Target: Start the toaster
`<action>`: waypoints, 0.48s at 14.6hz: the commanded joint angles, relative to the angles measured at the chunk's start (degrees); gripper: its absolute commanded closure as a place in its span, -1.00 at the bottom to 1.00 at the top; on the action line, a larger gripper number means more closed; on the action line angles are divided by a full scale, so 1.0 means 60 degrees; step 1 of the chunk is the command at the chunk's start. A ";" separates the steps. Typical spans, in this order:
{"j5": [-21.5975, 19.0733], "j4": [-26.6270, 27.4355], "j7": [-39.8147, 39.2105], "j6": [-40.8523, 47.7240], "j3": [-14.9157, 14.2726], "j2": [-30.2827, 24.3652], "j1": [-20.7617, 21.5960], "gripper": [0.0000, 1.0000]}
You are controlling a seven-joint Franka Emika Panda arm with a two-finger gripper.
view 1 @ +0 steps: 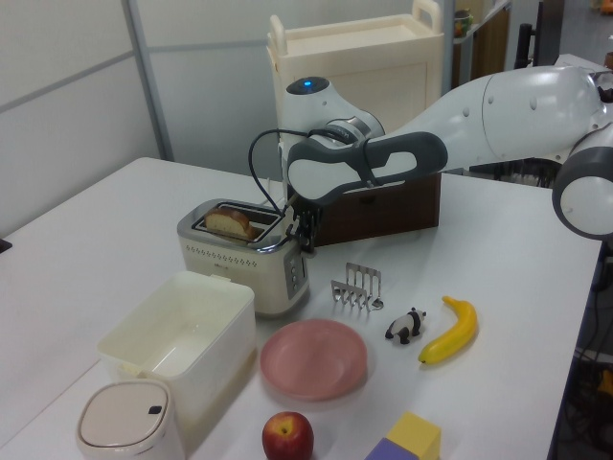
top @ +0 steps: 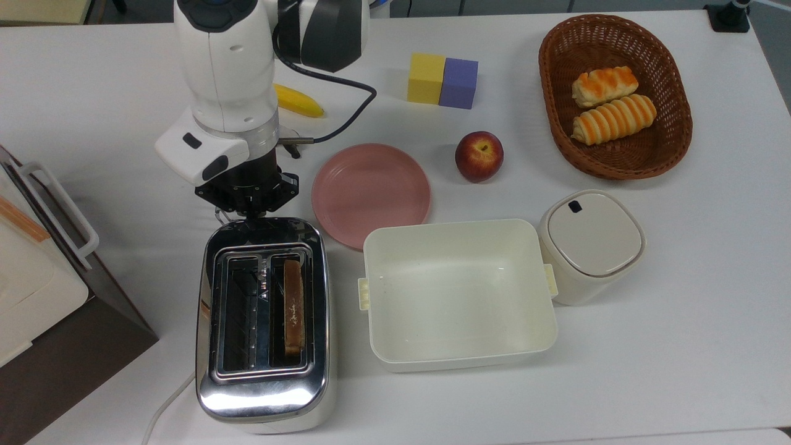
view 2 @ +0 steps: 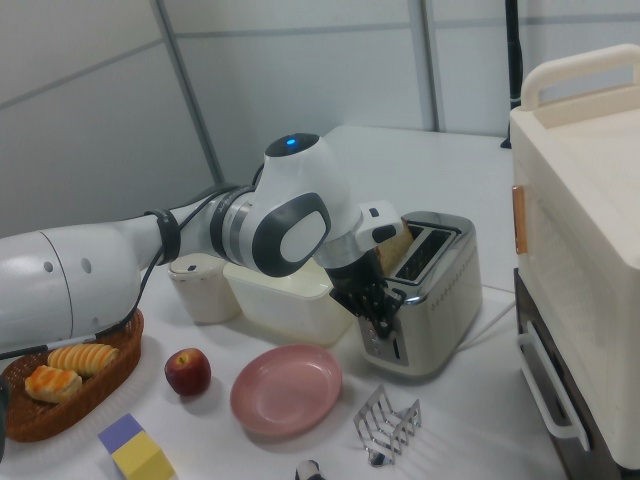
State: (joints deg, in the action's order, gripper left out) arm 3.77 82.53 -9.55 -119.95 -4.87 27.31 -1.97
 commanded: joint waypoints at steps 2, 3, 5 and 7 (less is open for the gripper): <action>0.0149 0.0556 -0.0181 -0.0267 0.0006 -0.0142 0.0006 1.00; 0.0134 0.0600 -0.0181 -0.0281 0.0006 -0.0127 -0.0008 1.00; 0.0134 0.0615 -0.0195 -0.0427 0.0006 -0.0127 -0.0023 1.00; 0.0149 0.0630 -0.0253 -0.0647 0.0006 0.0004 -0.0110 1.00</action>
State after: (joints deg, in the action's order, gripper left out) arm 3.77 83.99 -9.71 -120.69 -4.88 27.47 -2.18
